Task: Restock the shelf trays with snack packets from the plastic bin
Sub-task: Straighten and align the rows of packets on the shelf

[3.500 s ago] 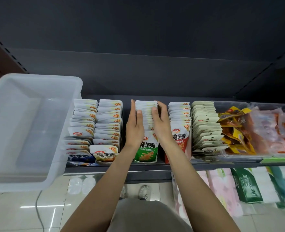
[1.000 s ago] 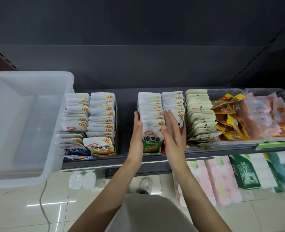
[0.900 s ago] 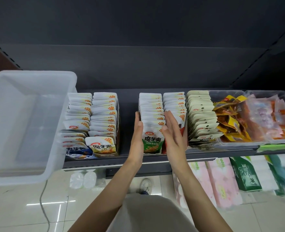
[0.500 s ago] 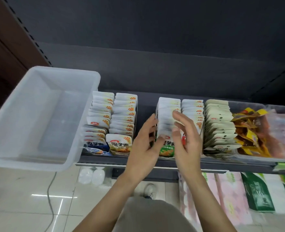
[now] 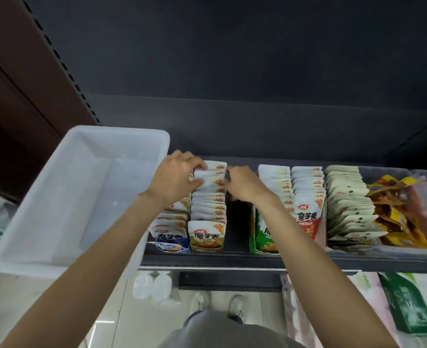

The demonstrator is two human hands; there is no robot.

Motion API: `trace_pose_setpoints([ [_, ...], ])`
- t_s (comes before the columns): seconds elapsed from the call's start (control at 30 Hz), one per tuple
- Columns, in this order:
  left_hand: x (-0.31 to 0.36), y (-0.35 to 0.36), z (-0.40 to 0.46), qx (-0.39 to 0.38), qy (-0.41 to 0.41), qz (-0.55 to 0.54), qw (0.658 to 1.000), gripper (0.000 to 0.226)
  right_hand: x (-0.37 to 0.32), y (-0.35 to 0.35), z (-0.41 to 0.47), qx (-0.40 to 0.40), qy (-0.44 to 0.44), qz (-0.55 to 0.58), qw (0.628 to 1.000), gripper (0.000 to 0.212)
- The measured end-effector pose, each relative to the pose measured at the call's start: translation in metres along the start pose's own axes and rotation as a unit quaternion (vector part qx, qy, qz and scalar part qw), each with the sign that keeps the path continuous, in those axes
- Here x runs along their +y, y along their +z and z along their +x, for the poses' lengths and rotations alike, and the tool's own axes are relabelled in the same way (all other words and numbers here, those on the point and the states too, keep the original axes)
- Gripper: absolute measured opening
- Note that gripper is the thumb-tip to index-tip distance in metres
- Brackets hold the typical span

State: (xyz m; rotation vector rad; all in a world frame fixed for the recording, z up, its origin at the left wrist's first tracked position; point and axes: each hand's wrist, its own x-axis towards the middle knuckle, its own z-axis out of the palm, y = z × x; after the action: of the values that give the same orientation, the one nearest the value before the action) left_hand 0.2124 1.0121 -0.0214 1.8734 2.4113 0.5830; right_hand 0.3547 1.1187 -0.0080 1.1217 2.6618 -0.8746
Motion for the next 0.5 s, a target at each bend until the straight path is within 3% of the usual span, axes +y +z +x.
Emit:
trace_pose_setpoints([
  [0.17, -0.006, -0.001, 0.005, 0.002, 0.018, -0.022, 1.0, 0.018, 0.008, -0.003, 0.008, -0.014, 0.023, 0.106, 0.994, 0.022],
  [0.5, 0.015, 0.009, 0.023, 0.025, 0.047, -0.023, 0.998, 0.007, 0.021, -0.001, 0.008, 0.087, 0.047, 0.006, 0.995, 0.007],
])
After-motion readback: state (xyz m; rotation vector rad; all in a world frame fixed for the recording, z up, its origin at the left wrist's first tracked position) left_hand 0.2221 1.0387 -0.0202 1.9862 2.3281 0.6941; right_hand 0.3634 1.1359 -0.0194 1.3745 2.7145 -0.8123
